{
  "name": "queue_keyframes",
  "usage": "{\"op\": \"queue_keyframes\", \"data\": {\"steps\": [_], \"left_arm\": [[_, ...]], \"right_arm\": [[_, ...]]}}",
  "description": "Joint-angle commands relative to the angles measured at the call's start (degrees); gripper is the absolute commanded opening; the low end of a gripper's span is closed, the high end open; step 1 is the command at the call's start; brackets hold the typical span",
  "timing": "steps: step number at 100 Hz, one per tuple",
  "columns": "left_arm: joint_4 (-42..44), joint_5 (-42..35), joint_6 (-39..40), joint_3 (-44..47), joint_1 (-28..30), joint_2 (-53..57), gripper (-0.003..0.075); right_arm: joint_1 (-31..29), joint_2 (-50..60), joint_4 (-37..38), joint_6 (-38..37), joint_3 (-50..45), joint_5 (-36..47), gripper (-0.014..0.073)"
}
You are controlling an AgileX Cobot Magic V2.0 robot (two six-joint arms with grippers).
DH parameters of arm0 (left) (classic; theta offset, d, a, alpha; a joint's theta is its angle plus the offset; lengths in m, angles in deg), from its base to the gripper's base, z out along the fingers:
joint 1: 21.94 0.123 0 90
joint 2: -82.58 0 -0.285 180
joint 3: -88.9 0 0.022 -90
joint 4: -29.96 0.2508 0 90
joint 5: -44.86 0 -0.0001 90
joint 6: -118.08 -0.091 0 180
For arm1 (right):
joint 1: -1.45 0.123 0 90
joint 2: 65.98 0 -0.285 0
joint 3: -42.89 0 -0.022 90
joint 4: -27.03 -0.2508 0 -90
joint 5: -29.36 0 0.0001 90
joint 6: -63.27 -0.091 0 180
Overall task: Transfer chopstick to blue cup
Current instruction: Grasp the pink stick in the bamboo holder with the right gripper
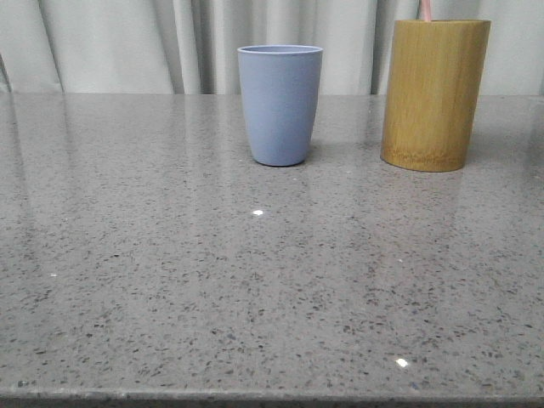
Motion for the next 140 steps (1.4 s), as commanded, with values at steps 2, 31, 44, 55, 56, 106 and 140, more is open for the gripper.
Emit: {"op": "queue_keyframes", "data": {"steps": [2,31,44,55,56,106,140], "left_arm": [[0.1,-4.3,0.7,-1.4,-0.4,0.0,0.0335],[0.1,-4.3,0.7,-1.4,-0.4,0.0,0.0335],[0.1,-4.3,0.7,-1.4,-0.4,0.0,0.0335],[0.2,-4.3,0.7,-1.4,-0.4,0.0,0.0335],[0.2,-4.3,0.7,-1.4,-0.4,0.0,0.0335],[0.5,-4.3,0.7,-1.4,-0.4,0.0,0.0335],[0.5,-4.3,0.7,-1.4,-0.4,0.0,0.0335]], "right_arm": [[-0.2,1.0,-0.2,0.4,2.1,5.4,0.0447],[-0.2,-1.2,-0.2,0.4,2.1,9.2,0.0435],[-0.2,-1.8,-0.2,0.4,2.1,9.2,0.0316],[-0.2,-1.9,-0.2,0.4,2.1,9.2,0.0181],[-0.2,-1.9,-0.2,0.4,2.1,9.2,0.0172],[-0.2,0.3,-0.2,0.4,2.1,10.5,-0.0069],[-0.1,9.0,-0.1,1.1,2.1,12.9,-0.0069]]}}
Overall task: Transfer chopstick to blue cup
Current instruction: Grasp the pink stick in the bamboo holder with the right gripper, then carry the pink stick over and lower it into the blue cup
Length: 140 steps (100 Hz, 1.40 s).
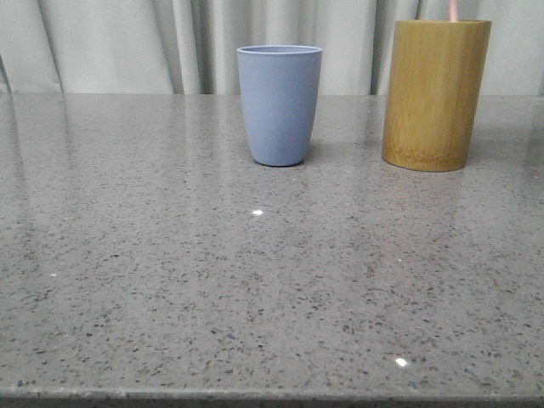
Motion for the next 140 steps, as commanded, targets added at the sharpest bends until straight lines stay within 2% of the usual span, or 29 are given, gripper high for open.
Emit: {"op": "queue_keyframes", "data": {"steps": [1,10,30,52,87,140], "left_arm": [[0.4,-4.3,0.7,-1.4,-0.4,0.0,0.0335],[0.4,-4.3,0.7,-1.4,-0.4,0.0,0.0335],[0.4,-4.3,0.7,-1.4,-0.4,0.0,0.0335],[0.4,-4.3,0.7,-1.4,-0.4,0.0,0.0335],[0.0,-3.8,0.7,-1.4,-0.4,0.0,0.0335],[-0.2,-2.6,0.7,-1.4,-0.4,0.0,0.0335]], "right_arm": [[-0.1,4.9,-0.1,0.7,2.1,5.6,-0.0069],[-0.1,6.9,-0.1,0.7,2.5,6.7,-0.0069],[2.1,7.2,-0.2,0.8,9.5,2.5,-0.0069],[9.2,6.6,-0.2,0.8,14.0,2.7,-0.0069],[17.8,0.3,-0.3,0.8,14.1,6.7,-0.0069],[18.7,-9.4,-0.6,0.7,14.5,10.9,-0.0069]]}}
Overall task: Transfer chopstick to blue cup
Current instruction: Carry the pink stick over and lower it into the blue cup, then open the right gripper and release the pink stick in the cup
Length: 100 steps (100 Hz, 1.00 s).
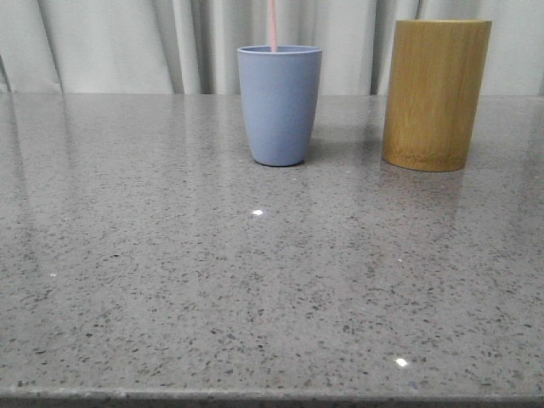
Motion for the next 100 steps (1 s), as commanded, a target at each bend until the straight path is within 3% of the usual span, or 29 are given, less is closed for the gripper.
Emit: {"op": "queue_keyframes", "data": {"steps": [1,45,79,100], "left_arm": [[-0.2,-3.2,0.7,-1.4,-0.4,0.0,0.0335],[-0.2,-1.3,0.7,-1.4,-0.4,0.0,0.0335],[-0.2,-1.7,0.7,-1.4,-0.4,0.0,0.0335],[-0.2,-1.9,0.7,-1.4,-0.4,0.0,0.0335]], "right_arm": [[0.1,1.2,-0.3,0.5,1.9,5.4,-0.0069],[0.1,-2.8,-0.3,0.5,1.8,3.4,-0.0055],[-0.3,-2.8,0.6,0.5,1.8,1.4,0.0293],[-0.3,-1.9,0.7,0.5,1.8,1.4,0.0319]]}}
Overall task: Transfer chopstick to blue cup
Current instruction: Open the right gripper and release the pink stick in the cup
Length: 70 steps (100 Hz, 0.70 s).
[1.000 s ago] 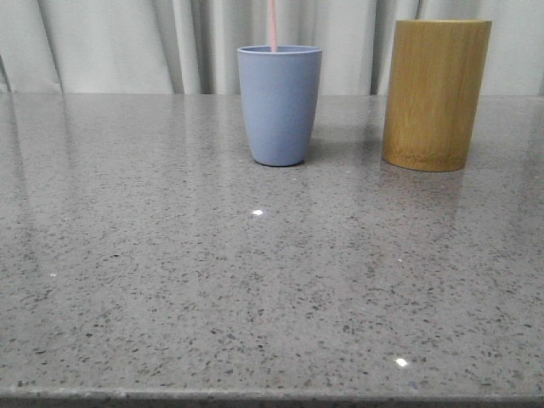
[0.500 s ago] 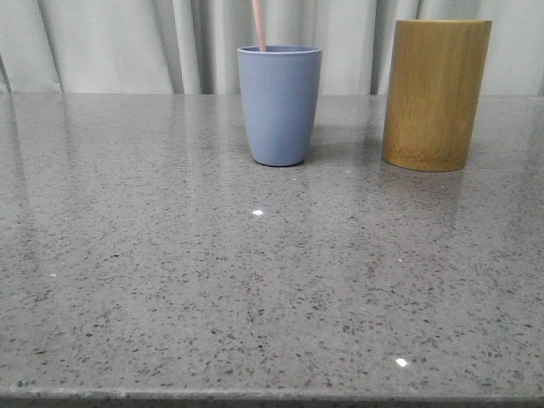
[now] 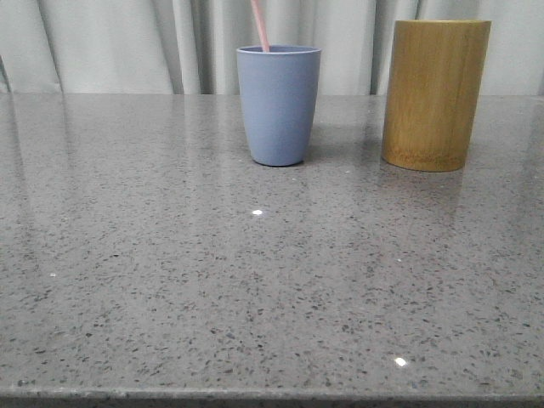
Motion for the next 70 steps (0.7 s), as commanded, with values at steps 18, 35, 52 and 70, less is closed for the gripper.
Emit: {"op": "queue_keyframes", "data": {"steps": [18,35,52,70], "left_arm": [[0.4,-4.3,0.7,-1.4,-0.4,0.0,0.0335],[0.8,-4.3,0.7,-1.4,-0.4,0.0,0.0335],[1.2,-4.8,0.7,-1.4,-0.4,0.0,0.0335],[1.2,-6.0,0.7,-1.4,-0.4,0.0,0.0335]], "right_arm": [[-0.6,6.8,2.9,0.5,1.8,-0.1,0.0319],[-1.6,9.7,5.2,0.5,1.8,-6.6,0.0319],[-1.8,14.6,5.3,0.5,-3.1,-6.8,0.0316],[-1.8,23.2,5.3,0.5,-14.1,-1.0,0.0316]]}}
